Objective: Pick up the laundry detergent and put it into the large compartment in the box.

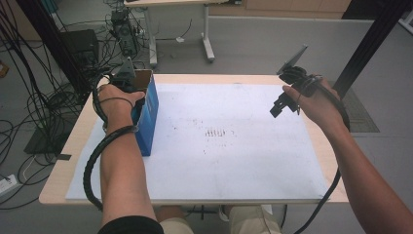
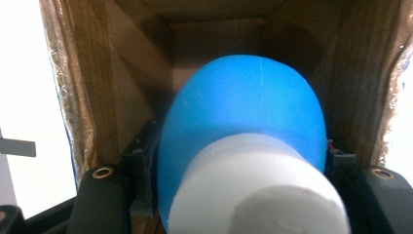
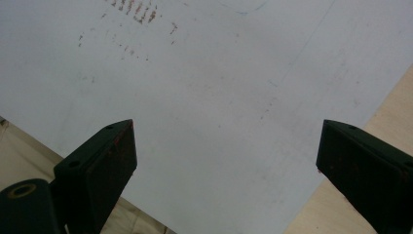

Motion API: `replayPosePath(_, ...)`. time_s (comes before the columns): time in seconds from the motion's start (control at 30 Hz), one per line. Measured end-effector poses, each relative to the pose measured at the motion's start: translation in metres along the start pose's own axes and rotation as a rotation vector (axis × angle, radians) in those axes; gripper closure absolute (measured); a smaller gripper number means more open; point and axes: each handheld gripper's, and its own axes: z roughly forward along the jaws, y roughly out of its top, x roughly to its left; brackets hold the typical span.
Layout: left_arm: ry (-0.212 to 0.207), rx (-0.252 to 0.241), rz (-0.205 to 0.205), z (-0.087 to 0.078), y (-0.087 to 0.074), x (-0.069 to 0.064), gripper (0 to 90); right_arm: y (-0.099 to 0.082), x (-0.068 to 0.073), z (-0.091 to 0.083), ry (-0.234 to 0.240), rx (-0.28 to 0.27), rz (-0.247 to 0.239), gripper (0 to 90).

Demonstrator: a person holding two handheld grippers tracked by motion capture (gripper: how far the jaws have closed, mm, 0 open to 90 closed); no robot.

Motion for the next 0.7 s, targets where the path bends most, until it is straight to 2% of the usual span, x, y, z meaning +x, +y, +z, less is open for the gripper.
replayPosePath(0.7, 0.001, -0.005, 0.004, 0.0001, -0.0008, -0.0001, 36.3, -0.0006, -0.0007, -0.0011, -0.001, 0.004, -0.001, 7.7)
